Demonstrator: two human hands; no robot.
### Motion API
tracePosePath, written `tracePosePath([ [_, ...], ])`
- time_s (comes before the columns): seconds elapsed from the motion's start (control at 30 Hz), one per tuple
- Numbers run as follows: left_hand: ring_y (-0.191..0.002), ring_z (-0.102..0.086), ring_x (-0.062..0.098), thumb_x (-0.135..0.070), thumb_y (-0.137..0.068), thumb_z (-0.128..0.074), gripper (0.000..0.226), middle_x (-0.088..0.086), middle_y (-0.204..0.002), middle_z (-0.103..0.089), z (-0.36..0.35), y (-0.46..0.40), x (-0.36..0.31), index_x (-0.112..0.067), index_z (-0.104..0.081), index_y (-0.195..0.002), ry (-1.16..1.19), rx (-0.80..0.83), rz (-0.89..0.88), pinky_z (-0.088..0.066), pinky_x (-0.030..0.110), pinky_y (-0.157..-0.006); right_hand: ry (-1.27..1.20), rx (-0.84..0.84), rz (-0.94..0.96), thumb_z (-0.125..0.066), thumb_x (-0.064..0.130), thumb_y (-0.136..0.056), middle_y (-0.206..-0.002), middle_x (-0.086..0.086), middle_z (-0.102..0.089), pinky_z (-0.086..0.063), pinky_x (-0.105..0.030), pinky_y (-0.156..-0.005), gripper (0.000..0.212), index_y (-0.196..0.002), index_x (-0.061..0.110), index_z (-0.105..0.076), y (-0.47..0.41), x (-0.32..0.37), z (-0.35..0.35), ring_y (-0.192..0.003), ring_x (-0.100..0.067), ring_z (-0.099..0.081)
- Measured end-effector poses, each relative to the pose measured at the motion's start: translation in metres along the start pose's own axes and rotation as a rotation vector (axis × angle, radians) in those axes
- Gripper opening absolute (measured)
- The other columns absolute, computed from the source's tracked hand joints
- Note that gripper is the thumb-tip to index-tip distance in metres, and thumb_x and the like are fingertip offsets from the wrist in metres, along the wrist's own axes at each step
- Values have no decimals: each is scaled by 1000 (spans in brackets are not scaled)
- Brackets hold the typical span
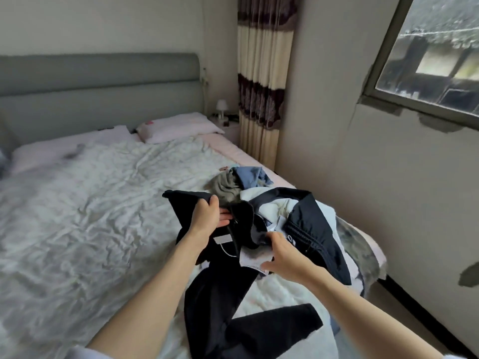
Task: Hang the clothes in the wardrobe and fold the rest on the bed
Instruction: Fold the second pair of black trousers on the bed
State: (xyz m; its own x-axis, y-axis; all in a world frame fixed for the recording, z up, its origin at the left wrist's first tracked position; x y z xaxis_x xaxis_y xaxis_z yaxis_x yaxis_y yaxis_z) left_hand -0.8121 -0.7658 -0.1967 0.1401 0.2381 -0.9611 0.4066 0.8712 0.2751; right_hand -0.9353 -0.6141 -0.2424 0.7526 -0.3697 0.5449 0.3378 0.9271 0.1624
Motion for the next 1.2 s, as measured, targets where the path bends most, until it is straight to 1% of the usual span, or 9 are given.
tracePosePath([
  [0.1,-63,-67,21,-21,-101,-34,35,21,-92,-68,-3,41,-39,6,-53,-112,-117,-45,-34,-51,24,-43,20,-338,-64,-58,24,-88,-92,2,-55,-37,-30,-66,11,-91,16,-52,48,0,51,-94,-23,-58],
  [0.3,-74,-58,27,-34,-88,-50,30,1,-73,-63,-2,180,-120,-11,-57,-71,-602,-334,-469,-46,32,-63,-61,-947,-22,-53,13,-87,-84,4,-45,-33,-32,-63,5,-91,16,-54,194,18,174,-89,-27,-50],
  [0.37,-99,-49,23,-45,-85,-57,28,3,-104,-57,-16,239,-129,-19,-57,-92,-653,-400,-751,-41,35,-77,-84,-1029,-10,-51,12,-87,-88,2,-41,-34,-32,-63,6,-92,15,-55,239,25,199,-83,-29,-50],
  [0.43,-129,-29,24,-60,-76,-62,67,6,-136,-37,-42,283,-118,-23,-44,-129,-815,-289,-934,-28,47,-103,-99,-1098,-2,-53,14,-88,-92,1,-39,-35,-32,-63,5,-92,14,-55,287,28,219,-75,-32,-51],
  [0.57,-144,-8,18,-85,-58,-51,112,-6,-152,-28,-93,337,-77,-40,1,-146,-1227,17,-917,-3,54,-112,-115,-1234,-58,-56,22,-91,-108,-7,-41,-39,-34,-66,14,-98,11,-58,390,22,256,-77,-34,-54],
  [0.7,-103,-61,29,-51,-84,-62,39,5,-93,-68,-138,392,-64,-18,-60,-105,-873,342,-834,-37,33,-74,-128,-1409,-126,-55,27,-91,-117,-8,-43,-35,-34,-66,17,-95,10,-55,483,11,285,-80,-34,-55],
  [0.83,-95,-60,38,-25,-96,-53,20,22,-93,-66,-187,454,-95,-8,-62,-92,-660,450,-842,-31,31,-62,-199,-1595,-252,-50,29,-93,-111,-11,-59,-31,-31,-67,21,-101,11,-55,566,-1,314,-91,-34,-57],
  [1.0,-87,-59,30,-36,-97,-47,23,5,-86,-62,-207,527,-191,-14,-56,-97,-405,522,-1000,-38,33,-65,-219,-1853,-284,-51,37,-93,-101,-17,-66,-33,-33,-69,28,-109,14,-57,650,12,356,-98,-37,-59],
  [1.2,-125,-38,17,-82,-65,-43,67,-10,-146,-31,-194,581,-217,-74,-14,-124,-637,753,-1293,-34,40,-99,-177,-1856,-396,-48,39,-94,-108,-19,-65,-40,-39,-79,33,-117,17,-56,680,16,369,-104,-38,-58],
])
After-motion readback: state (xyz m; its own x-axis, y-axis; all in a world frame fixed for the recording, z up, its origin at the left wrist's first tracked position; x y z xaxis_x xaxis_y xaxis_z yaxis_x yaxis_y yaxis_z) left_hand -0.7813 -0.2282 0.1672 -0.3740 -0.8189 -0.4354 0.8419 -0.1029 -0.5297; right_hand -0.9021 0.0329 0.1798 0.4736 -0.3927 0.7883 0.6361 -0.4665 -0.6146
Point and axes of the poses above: each hand's wrist, its own y-axis away from the middle knuckle, its own z-axis out of the back of the hand, x = y × z, the point moved 7 cm from there along -y, towards the middle knuckle
